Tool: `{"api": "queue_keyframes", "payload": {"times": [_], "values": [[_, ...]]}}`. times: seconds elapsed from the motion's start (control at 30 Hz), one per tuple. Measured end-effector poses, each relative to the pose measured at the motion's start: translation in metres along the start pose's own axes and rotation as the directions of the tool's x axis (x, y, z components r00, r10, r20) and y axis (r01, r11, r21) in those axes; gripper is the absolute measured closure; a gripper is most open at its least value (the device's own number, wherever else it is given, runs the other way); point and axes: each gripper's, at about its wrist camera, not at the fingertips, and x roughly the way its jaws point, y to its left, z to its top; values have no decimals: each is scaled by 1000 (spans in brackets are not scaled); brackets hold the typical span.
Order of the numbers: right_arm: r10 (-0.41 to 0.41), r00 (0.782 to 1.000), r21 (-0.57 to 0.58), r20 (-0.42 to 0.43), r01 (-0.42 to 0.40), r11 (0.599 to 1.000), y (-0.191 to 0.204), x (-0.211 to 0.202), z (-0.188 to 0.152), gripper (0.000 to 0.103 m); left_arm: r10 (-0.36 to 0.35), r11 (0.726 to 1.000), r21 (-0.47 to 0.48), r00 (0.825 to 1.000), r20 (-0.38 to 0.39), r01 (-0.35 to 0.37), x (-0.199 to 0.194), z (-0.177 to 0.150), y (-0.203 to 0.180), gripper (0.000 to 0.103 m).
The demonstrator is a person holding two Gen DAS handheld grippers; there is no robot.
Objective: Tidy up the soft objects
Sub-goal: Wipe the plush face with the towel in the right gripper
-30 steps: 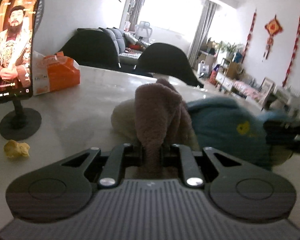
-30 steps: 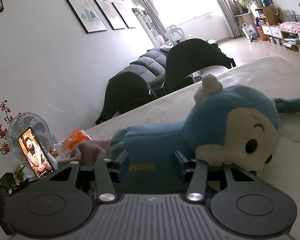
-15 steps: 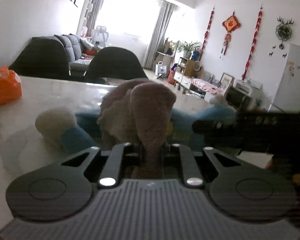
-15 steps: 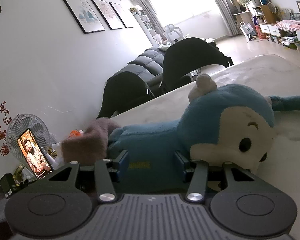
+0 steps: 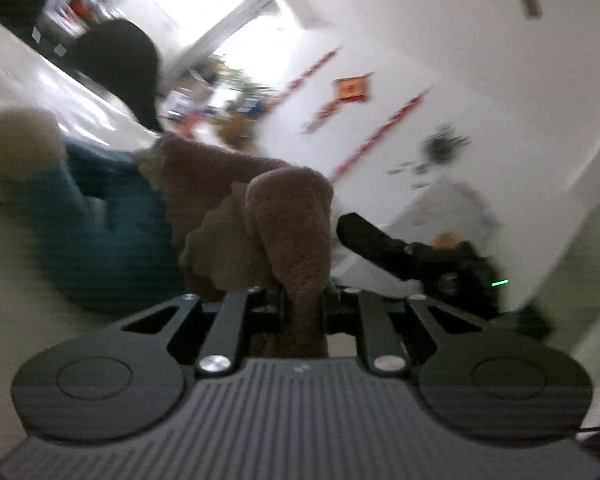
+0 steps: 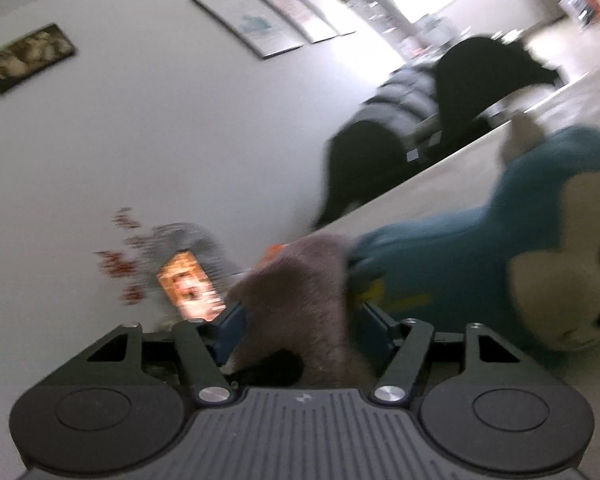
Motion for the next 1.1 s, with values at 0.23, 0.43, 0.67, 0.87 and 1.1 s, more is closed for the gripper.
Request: {"api": "queue_keyframes", "payload": {"times": [0.23,0.43,0.67,0.87,1.1], "values": [[125,992,76,-16,-123,989,8,3,4,48,-140,990,-27,990,-6,140,5,-13,-1,88],[-10,1000,90,30,7,996,6,4,10,73,-22,999,-26,1000,-4,22,8,-10,3,52],[-308,936,-118,167,329,937,30,1,27,73,180,982,38,980,88,-184,-4,0,-3,32],[-394,907,-203,149,418,885,29,38,17,73,421,886,177,903,86,-429,15,5,-16,33],[-529,817,-243,229,575,782,21,34,3,72,539,790,303,839,73,-533,29,2,-27,34]]}}
